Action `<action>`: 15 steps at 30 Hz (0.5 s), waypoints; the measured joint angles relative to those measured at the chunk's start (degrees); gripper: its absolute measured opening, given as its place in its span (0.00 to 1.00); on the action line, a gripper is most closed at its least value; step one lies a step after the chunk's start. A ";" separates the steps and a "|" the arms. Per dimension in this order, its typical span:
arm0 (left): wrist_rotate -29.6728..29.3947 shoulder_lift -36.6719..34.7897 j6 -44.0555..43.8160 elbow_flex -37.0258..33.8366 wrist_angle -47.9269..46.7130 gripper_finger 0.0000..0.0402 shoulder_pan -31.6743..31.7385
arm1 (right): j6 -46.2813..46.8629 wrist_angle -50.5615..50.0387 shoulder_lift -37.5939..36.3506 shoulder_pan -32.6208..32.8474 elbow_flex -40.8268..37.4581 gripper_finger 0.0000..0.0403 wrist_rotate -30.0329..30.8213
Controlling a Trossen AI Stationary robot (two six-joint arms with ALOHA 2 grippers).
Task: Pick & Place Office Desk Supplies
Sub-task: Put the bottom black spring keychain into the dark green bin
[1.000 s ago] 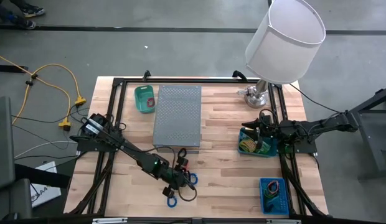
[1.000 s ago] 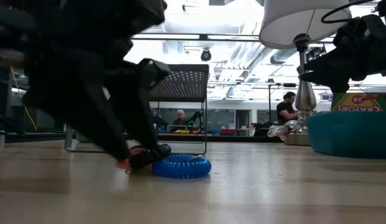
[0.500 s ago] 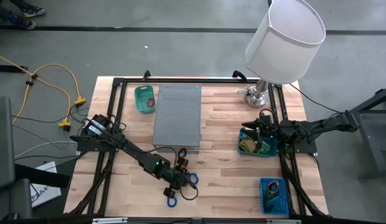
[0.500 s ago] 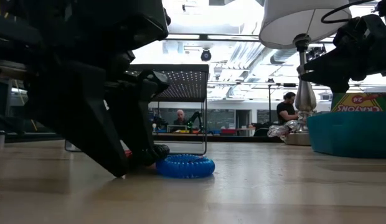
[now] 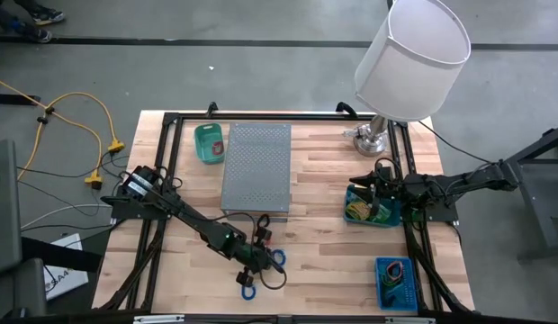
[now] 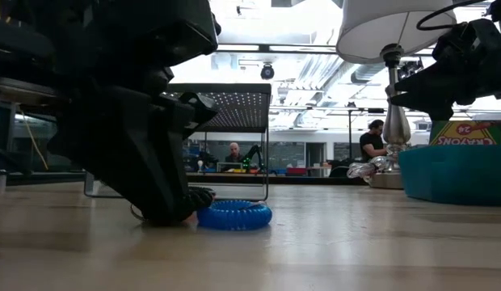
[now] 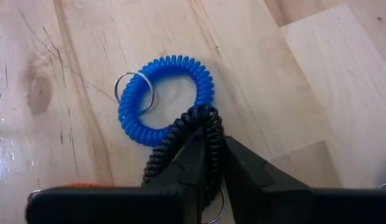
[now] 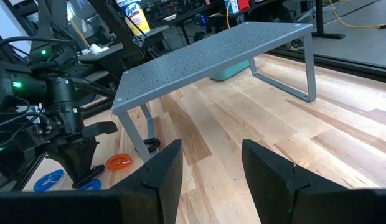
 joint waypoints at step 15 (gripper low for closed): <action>-7.67 -5.40 0.66 -0.01 -4.35 0.10 -1.58 | 0.00 0.02 0.00 0.00 0.00 0.38 -0.02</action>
